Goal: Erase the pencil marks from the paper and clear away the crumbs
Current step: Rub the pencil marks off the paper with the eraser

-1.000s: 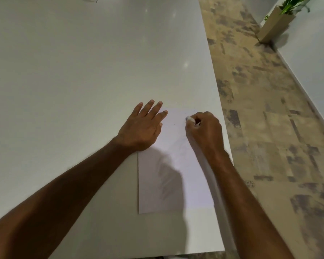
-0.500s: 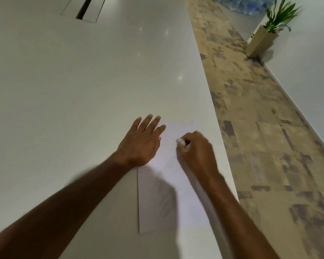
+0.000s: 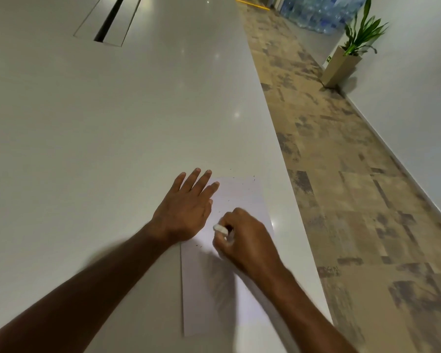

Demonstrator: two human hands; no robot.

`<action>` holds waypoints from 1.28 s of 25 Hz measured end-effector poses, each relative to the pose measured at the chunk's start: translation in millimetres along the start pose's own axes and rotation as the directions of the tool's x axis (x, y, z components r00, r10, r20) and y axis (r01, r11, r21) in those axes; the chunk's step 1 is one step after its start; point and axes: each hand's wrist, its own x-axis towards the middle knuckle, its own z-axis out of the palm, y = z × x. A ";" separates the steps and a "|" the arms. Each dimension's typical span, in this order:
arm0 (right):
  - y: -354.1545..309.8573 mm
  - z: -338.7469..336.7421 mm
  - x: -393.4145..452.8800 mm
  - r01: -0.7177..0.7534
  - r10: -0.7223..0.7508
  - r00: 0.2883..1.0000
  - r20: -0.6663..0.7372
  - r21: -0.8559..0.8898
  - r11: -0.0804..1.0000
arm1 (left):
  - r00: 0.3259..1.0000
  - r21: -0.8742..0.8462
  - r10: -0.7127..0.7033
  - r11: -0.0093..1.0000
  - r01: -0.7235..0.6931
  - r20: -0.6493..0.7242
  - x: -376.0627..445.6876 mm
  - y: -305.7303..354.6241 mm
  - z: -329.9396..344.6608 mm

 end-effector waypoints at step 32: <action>17.1 -30.0 45.9 -0.315 0.522 0.827 0.206 0.941 0.127 | 0.996 -0.205 -0.056 0.978 0.041 -0.070 -0.8 -2.8 -5.1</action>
